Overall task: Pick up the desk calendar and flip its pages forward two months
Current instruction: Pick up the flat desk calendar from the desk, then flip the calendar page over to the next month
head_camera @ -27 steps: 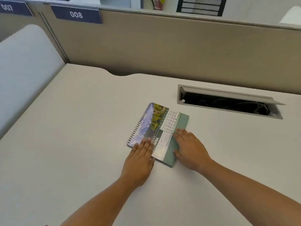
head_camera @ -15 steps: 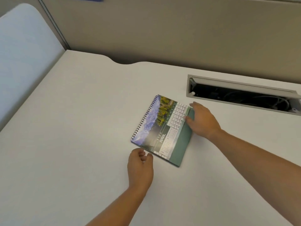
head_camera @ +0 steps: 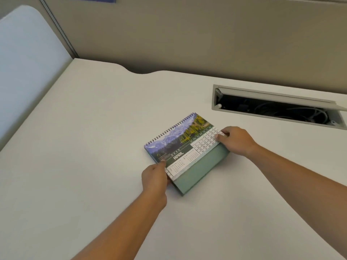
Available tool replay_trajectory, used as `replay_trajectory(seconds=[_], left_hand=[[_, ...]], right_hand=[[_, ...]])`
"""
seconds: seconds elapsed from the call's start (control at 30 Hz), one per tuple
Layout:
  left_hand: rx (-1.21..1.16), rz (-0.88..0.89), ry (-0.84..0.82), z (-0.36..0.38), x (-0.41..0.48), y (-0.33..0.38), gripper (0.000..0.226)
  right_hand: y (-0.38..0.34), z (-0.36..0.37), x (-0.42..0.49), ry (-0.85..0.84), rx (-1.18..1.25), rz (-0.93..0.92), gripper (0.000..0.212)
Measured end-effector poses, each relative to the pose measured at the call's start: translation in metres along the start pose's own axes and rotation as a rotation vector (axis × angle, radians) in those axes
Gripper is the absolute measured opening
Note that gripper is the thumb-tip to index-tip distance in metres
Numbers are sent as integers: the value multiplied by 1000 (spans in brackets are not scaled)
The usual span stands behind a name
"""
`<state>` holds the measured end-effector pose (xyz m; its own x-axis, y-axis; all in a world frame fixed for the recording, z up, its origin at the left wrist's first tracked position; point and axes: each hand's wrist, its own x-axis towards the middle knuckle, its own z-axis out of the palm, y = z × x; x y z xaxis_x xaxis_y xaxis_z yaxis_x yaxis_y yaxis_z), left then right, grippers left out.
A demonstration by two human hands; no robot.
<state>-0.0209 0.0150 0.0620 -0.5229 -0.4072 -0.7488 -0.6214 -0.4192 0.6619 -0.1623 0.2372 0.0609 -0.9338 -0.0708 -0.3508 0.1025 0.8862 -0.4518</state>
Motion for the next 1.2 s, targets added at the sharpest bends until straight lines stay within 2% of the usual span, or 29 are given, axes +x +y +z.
replay_trajectory(seconds=[0.1,0.17,0.3,0.4,0.6,0.7,0.87,1.0,1.2], left_hand=[[-34,49,-79,-7,-11,3,10],[-57,81,-132,-13,-18,5,12],[-20,160,-235,-33,-40,6,15],[3,204,-339,-52,-56,4,20],[-20,244,-560,-75,-77,-6,30],[-28,261,-628,-85,-80,-11,42],[90,328,-583,-91,-85,-21,25],[15,212,-474,-91,-87,-29,45],[-140,29,-356,-89,-91,-34,50]], right_hand=[[3,3,-30,30,115,5,38],[7,6,-51,51,227,32,38],[9,0,-97,81,545,85,24],[11,-8,-130,116,686,103,29],[12,-10,-191,143,812,25,13],[19,0,-209,180,813,15,18],[26,21,-225,184,839,62,20],[27,28,-231,176,776,52,25],[38,39,-246,179,624,126,35]])
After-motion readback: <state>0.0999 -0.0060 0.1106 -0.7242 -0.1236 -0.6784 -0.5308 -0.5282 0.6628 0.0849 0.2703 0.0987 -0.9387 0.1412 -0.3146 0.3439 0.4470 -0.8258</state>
